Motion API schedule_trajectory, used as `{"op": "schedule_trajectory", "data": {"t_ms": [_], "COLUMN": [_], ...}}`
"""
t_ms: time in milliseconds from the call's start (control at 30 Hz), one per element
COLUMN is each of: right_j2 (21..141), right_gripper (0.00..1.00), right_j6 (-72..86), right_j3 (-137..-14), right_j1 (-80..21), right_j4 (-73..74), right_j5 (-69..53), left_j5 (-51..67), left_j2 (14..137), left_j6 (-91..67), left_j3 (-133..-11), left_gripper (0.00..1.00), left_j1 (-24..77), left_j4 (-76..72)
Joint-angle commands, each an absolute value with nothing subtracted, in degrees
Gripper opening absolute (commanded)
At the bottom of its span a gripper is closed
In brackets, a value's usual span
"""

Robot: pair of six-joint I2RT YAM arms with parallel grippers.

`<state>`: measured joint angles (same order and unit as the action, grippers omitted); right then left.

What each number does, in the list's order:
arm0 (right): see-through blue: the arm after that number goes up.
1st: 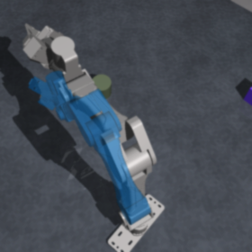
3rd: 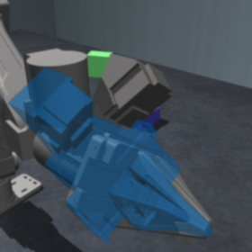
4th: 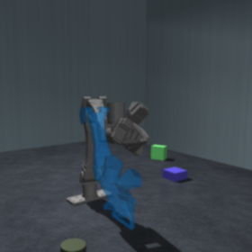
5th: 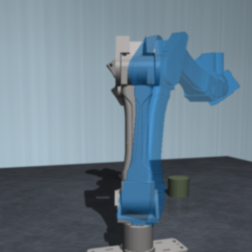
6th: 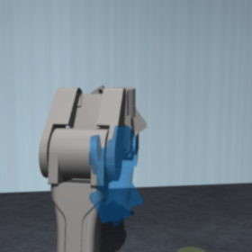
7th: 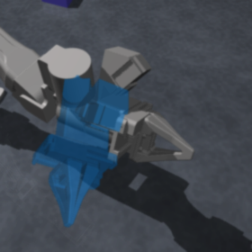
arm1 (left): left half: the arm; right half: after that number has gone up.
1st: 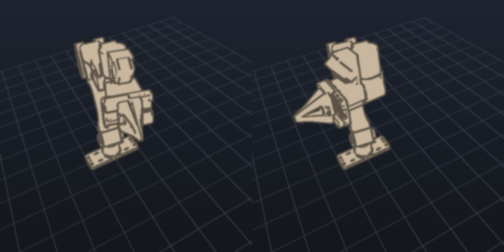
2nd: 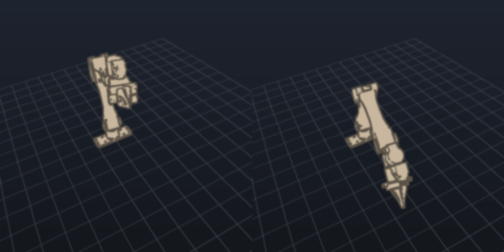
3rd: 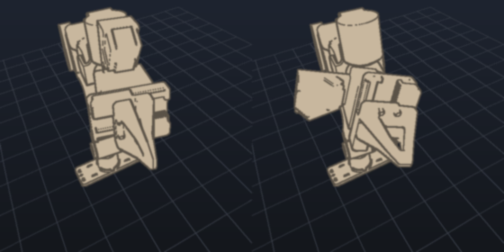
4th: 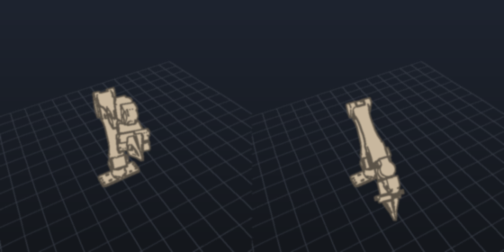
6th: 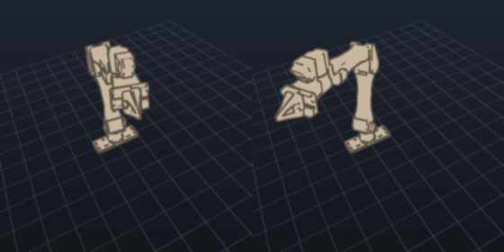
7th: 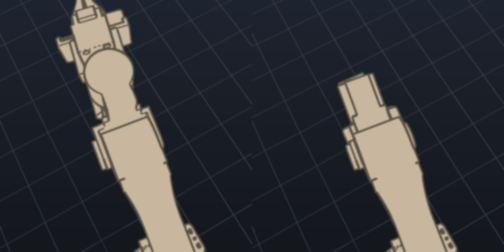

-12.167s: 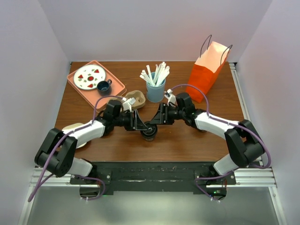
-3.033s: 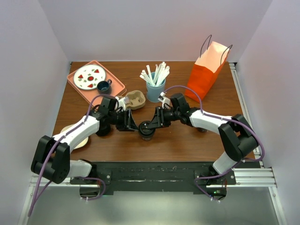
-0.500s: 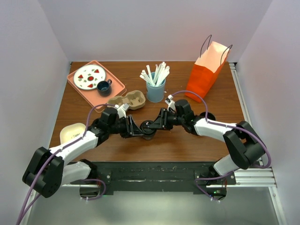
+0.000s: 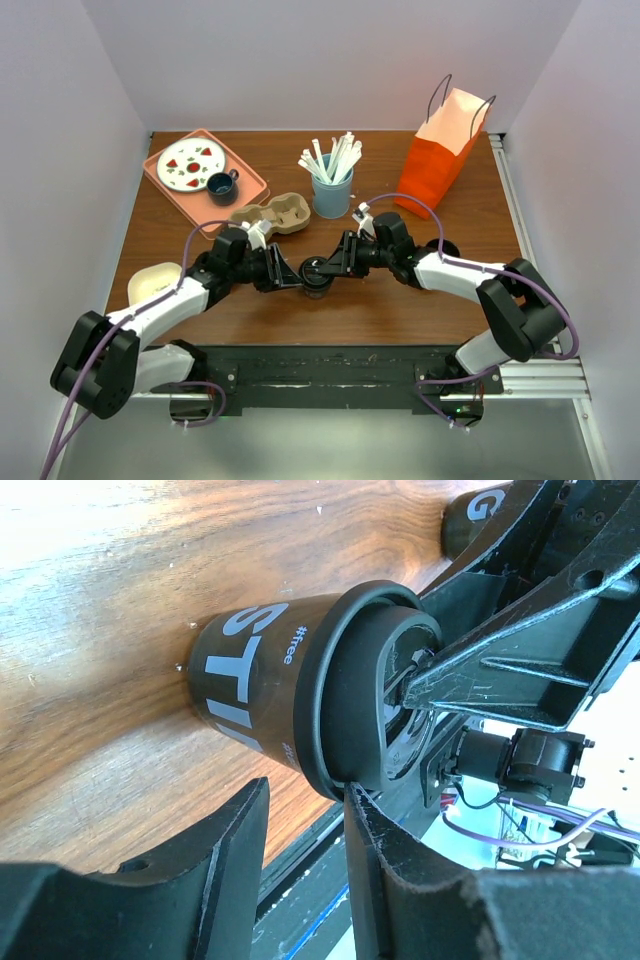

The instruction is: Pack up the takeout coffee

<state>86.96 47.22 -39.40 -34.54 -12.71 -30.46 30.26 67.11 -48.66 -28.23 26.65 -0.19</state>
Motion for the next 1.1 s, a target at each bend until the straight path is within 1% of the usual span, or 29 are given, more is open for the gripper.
{"op": "schedule_trajectory", "data": {"t_ms": [0, 33, 133, 167, 233, 267, 367, 500, 600, 667, 833, 900, 967, 1000, 1033, 1067], "right_j2": [90.1, 90.2, 90.4, 90.4, 90.7, 90.8, 90.9, 91.2, 92.1, 92.4, 92.5, 92.4, 92.0, 91.8, 91.8, 91.8], "right_gripper": [0.25, 0.25, 0.25, 0.25, 0.25, 0.25, 0.24, 0.24, 0.24, 0.24, 0.24, 0.24, 0.24, 0.24, 0.24, 0.24], "right_j6": [44.6, 44.6, 44.6, 44.6, 44.4, 44.2, 43.9, 43.5, 43.4, 43.5, 43.1, 42.8, 42.0, 41.7, 40.9, 40.6], "right_j3": [-36.0, -36.0, -35.8, -35.6, -35.2, -35.1, -34.4, -33.5, -32.9, -32.7, -33.3, -33.7, -35.2, -35.8, -37.1, -37.7], "right_j1": [-35.3, -35.2, -35.4, -35.4, -35.5, -35.4, -35.4, -35.4, -35.4, -35.5, -35.5, -35.5, -35.5, -35.5, -35.5, -35.4], "right_j4": [-1.1, -1.1, -1.2, -1.2, -1.3, -1.3, -1.3, -1.6, -2.5, -2.6, -2.2, -1.8, -0.6, -0.2, 1.4, 2.1], "right_j5": [-24.5, -24.5, -24.3, -24.3, -24.3, -24.1, -23.6, -23.1, -23.0, -22.8, -22.5, -22.4, -22.1, -22.3, -22.2, -22.1], "left_j5": [29.0, 29.0, 27.7, 26.4, 23.6, 22.2, 18.7, 17.5, 15.8, 16.1, 16.2, 17.1, 17.8, 20.2, 21.7, 22.1], "left_j2": [68.9, 69.4, 71.3, 71.9, 73.4, 73.7, 74.3, 74.7, 76.9, 78.8, 81.4, 79.9, 78.1, 76.6, 76.0, 75.8], "left_j6": [-47.0, -47.2, -47.5, -47.5, -46.9, -46.9, -46.3, -46.1, -46.4, -46.2, -46.2, -45.6, -45.1, -44.6, -44.5, -44.1], "left_j3": [-29.0, -28.8, -29.3, -30.1, -30.1, -30.1, -28.0, -25.3, -24.0, -23.4, -23.6, -25.7, -29.9, -31.2, -33.8, -35.5], "left_gripper": [0.4, 0.4, 0.36, 0.29, 0.26, 0.2, 0.16, 0.15, 0.11, 0.1, 0.11, 0.11, 0.2, 0.25, 0.33, 0.36], "left_j1": [26.3, 26.3, 26.2, 26.2, 26.2, 26.1, 26.2, 26.4, 27.3, 27.9, 28.8, 28.7, 28.1, 27.6, 27.2, 26.5], "left_j4": [-2.6, -3.1, -2.1, -0.3, 5.3, 7.5, 13.2, 14.5, 15.5, 14.9, 14.4, 15.5, 17.2, 17.1, 16.6, 18.4]}}
